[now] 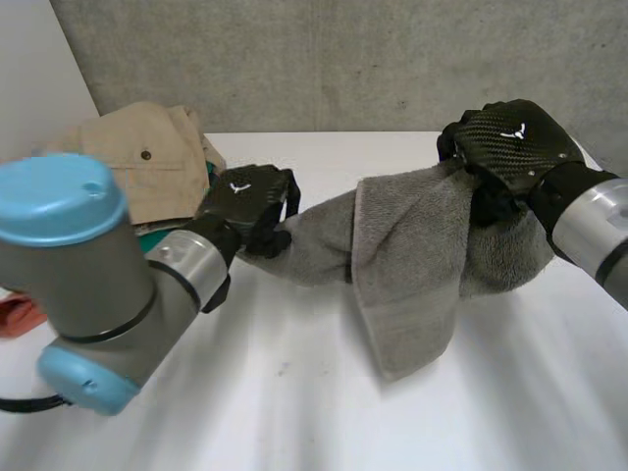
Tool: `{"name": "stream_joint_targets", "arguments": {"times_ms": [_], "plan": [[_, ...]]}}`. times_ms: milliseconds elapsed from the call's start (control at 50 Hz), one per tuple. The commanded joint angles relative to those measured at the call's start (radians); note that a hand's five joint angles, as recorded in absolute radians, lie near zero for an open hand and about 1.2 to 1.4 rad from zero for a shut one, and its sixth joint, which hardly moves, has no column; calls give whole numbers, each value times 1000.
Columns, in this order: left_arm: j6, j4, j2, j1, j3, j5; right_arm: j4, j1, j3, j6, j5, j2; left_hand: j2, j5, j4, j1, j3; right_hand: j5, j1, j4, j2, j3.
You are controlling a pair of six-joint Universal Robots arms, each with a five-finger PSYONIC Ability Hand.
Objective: Fold the laundry.
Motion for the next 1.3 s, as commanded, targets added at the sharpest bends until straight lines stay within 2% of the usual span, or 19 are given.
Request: {"name": "stream_joint_targets", "arguments": {"times_ms": [20, 40, 60, 80, 120, 220, 280, 360, 480, 660, 760, 980, 1020, 1040, 1080, 1100, 1160, 1240, 1300], "plan": [[39, 0, 120, -2, -98, -1, 4, -15, -140, 80, 53, 210, 200, 266, 199, 229, 208, 268, 365, 198, 243, 220], [47, -2, 120, -4, -102, -3, 4, -15, -158, 84, 60, 238, 200, 266, 199, 229, 208, 268, 365, 198, 243, 220], [56, -2, 117, -4, -107, -3, 6, -16, -181, 90, 71, 267, 200, 266, 199, 229, 208, 118, 215, 48, 93, 70], [62, -3, 114, -4, -108, -3, 15, -16, -233, 94, 97, 329, 200, 266, 199, 229, 208, -401, -304, -471, -426, -449], [79, -5, 103, -7, -110, -4, 41, -16, -290, 81, 148, 390, 200, 266, 199, 229, 208, -954, -857, -1023, -979, -1002], [91, -5, 65, -41, -93, -35, 180, -1, -422, 9, 397, 444, 200, 266, 199, 229, 208, -954, -857, -1023, -979, -1002], [93, -3, 46, -51, -78, -67, 194, -7, -396, -15, 436, 416, 200, 266, 199, 229, 208, -954, -857, -1023, -979, -1002], [96, -5, 48, -51, -70, -98, 208, 4, -283, -23, 427, 297, 200, 266, 199, 229, 208, -954, -857, -1023, -979, -1002], [96, -8, 49, -45, -75, -102, 242, 4, -16, -6, 312, 106, 200, 266, 199, 229, 208, -954, -857, -1023, -979, -1002], [96, -6, 49, -45, -81, -104, 217, 33, 245, 146, 280, 86, 200, 266, 199, 229, 208, -947, -850, -1016, -972, -995], [96, -6, 51, -45, -79, -105, 64, 96, 346, 172, 286, 95, 200, 266, 199, 229, 208, -762, -665, -832, -787, -810], [96, -3, 51, -44, -79, -105, -69, 156, 362, 170, 292, 207, 200, 266, 199, 229, 208, -700, -603, -770, -725, -748], [94, -3, 51, -38, -79, -105, -125, 170, 346, 166, 324, 253, 200, 266, 199, 229, 208, -440, -343, -509, -465, -488], [94, -3, 52, -38, -78, -107, -154, 168, 336, 164, 358, 270, 200, 266, 199, 229, 208, -122, -25, -191, -147, -170], [94, -6, 57, -35, -76, -107, -178, 165, 317, 160, 396, 278, 200, 266, 199, 229, 208, 266, 363, 196, 241, 218], [93, -8, 65, -33, -75, -107, -183, 160, 306, 155, 413, 278, 200, 266, 199, 229, 208, 268, 365, 198, 243, 220], [93, -23, 127, -24, -70, -118, -177, 153, 262, 115, 429, 247, 200, 266, 199, 229, 208, 268, 365, 198, 243, 220], [94, -60, 242, 5, -47, -135, -60, 110, 166, -74, 395, 15, 200, 266, 199, 229, 208, 268, 365, 198, 243, 220], [97, -92, 339, 37, -20, -136, 51, 38, 89, -178, 355, -64, 200, 266, 199, 229, 208, 268, 365, 198, 243, 220]]}}
